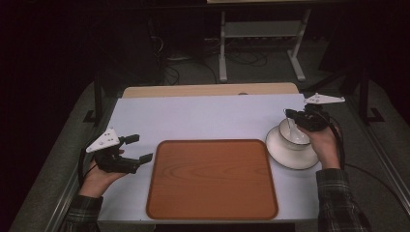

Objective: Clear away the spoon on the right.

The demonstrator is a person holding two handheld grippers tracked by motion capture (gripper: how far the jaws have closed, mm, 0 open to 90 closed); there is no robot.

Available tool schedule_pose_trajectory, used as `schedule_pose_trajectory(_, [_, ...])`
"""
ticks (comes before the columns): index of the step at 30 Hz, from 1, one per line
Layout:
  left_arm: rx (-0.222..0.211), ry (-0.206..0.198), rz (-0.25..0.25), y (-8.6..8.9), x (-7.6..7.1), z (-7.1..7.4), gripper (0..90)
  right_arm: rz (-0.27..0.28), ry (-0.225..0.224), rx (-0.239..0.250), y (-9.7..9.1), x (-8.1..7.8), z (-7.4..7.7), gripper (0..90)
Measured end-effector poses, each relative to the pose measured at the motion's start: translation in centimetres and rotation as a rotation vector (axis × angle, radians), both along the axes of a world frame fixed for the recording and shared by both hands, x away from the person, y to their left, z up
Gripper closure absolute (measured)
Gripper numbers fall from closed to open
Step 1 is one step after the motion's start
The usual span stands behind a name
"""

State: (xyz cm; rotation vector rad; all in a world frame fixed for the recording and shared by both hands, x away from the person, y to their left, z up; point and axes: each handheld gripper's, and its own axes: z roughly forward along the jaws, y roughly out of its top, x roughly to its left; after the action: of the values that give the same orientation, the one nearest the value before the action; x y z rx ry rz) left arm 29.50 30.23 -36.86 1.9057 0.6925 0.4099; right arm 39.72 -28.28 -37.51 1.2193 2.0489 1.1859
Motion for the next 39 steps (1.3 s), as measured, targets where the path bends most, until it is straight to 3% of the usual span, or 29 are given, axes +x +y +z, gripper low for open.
schedule_pose_trajectory(16, [-0.002,0.001,-0.003,0.0,0.1,0.0,12.0,-0.037,0.072,-0.038,0.8,2.9,-1.6,89.7])
schedule_pose_trajectory(39, [-0.004,0.002,0.001,0.1,0.0,0.0,12.0,-0.136,0.121,-0.071,-1.1,3.2,-1.8,89.8])
